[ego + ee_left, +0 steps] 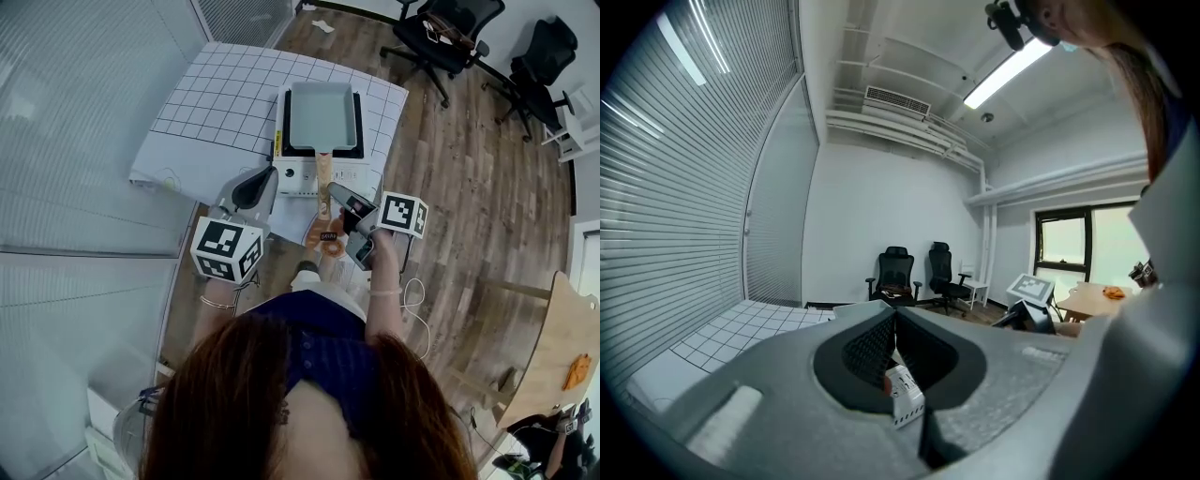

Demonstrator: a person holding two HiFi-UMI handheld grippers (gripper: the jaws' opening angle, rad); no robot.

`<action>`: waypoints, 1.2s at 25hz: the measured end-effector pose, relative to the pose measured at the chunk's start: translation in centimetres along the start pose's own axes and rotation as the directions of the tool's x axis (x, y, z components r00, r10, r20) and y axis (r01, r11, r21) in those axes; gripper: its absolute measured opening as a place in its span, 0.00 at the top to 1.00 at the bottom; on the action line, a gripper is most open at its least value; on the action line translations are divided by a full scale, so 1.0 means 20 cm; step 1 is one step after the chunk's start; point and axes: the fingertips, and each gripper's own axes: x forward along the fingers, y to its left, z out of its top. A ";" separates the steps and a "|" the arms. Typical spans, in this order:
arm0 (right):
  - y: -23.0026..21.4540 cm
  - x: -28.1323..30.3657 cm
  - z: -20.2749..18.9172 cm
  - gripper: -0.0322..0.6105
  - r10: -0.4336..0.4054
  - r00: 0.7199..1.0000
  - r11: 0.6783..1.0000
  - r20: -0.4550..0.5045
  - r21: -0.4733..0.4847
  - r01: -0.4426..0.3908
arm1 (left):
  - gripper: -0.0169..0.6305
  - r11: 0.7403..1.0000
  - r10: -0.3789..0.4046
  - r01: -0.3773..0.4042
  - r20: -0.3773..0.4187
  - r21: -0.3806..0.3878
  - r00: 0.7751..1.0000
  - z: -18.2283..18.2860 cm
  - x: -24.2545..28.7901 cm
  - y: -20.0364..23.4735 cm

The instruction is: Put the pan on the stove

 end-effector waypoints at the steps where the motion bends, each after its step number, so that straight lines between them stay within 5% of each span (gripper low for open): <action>1: 0.01 -0.01 0.00 0.69 -0.005 1.000 1.000 0.008 -0.013 0.006 | 0.95 1.000 -0.002 0.002 0.001 0.001 1.000 0.00 -0.01 -0.01; 12: 0.14 -0.13 -0.01 0.82 -0.095 0.989 0.976 0.111 -0.184 0.114 | 0.95 1.000 -0.017 0.017 0.027 0.010 0.999 0.03 -0.10 -0.08; 25: 0.40 -0.26 -0.11 0.93 -0.153 0.964 0.863 0.219 -0.445 0.238 | 0.95 0.999 -0.046 0.046 0.070 -0.004 0.996 0.03 -0.25 -0.18; 30: 0.46 -0.28 -0.16 0.93 -0.127 0.960 0.848 0.250 -0.475 0.236 | 0.95 0.998 -0.067 0.065 0.084 0.020 0.994 0.04 -0.31 -0.23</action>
